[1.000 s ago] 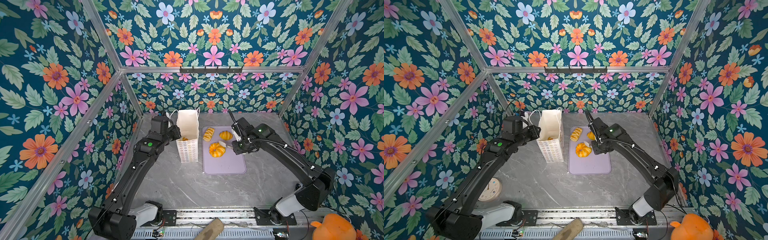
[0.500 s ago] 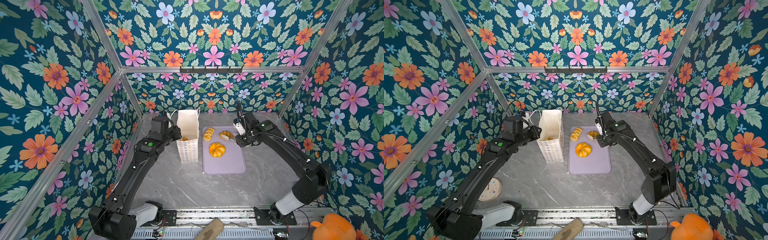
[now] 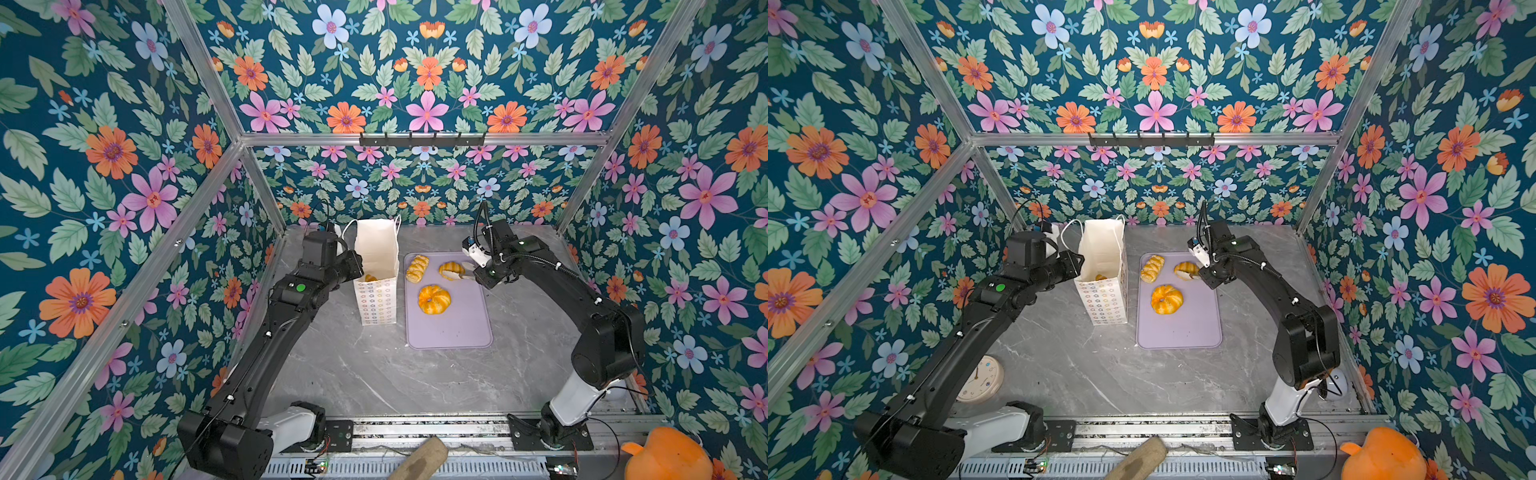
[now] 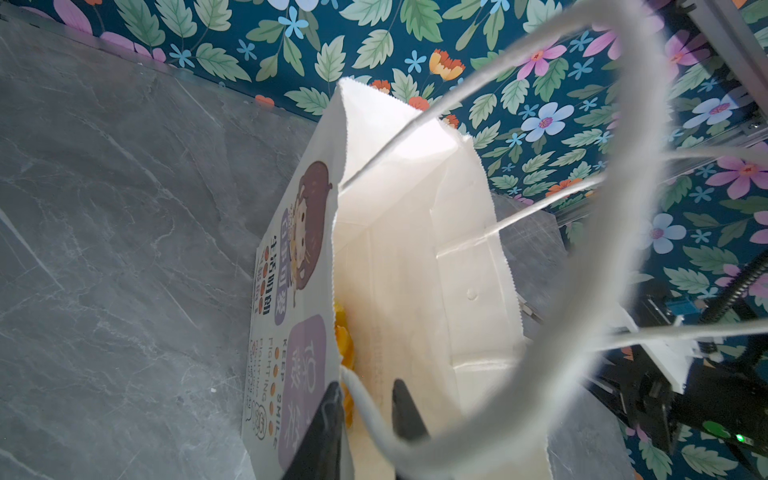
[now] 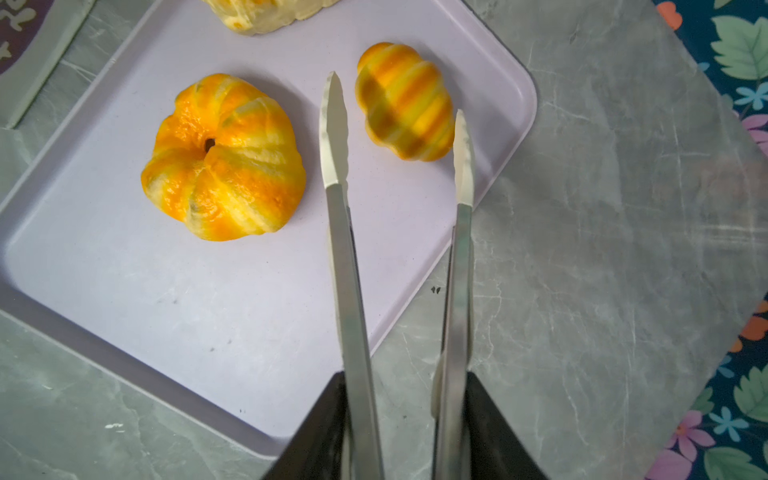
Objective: Place the fake bread into the paper bag
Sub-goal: 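Move the open tongs over the striped yellow bun on the tray, then lower the tongs around the striped yellow bun and squeeze shut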
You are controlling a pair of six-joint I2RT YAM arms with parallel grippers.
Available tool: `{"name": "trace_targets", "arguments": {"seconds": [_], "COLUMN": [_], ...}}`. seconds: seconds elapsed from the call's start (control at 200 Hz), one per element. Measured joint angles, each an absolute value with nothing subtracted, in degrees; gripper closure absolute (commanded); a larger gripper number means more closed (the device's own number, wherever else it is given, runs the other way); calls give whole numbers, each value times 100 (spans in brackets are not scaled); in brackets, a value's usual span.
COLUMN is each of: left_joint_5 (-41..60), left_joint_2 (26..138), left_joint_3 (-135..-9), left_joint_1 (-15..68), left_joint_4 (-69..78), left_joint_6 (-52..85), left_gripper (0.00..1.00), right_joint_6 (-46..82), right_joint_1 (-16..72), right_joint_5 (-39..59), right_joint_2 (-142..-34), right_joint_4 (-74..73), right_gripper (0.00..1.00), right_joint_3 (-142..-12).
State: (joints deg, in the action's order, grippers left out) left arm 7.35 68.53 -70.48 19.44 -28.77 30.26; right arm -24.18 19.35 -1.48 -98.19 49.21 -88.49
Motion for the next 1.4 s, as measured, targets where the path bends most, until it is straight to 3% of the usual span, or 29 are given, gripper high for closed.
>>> {"name": "trace_targets", "arguments": {"seconds": [0.48,1.4], "left_joint_5": [733,696], "left_joint_2": [6954,7135], "left_joint_3": [-7129,-7314], "left_joint_1": [1944,1944], "left_joint_4": [-2943,-3048], "left_joint_6": [3022,3022], "left_gripper": [77,77], "right_joint_6": [-3393,-4069], "right_joint_1": [1382,1214], "right_joint_5": [561,543], "right_joint_2": [-10283,-10829], "right_joint_4": [5022,4812], "right_gripper": [58,58], "right_joint_3": [-9336,-9496]}}
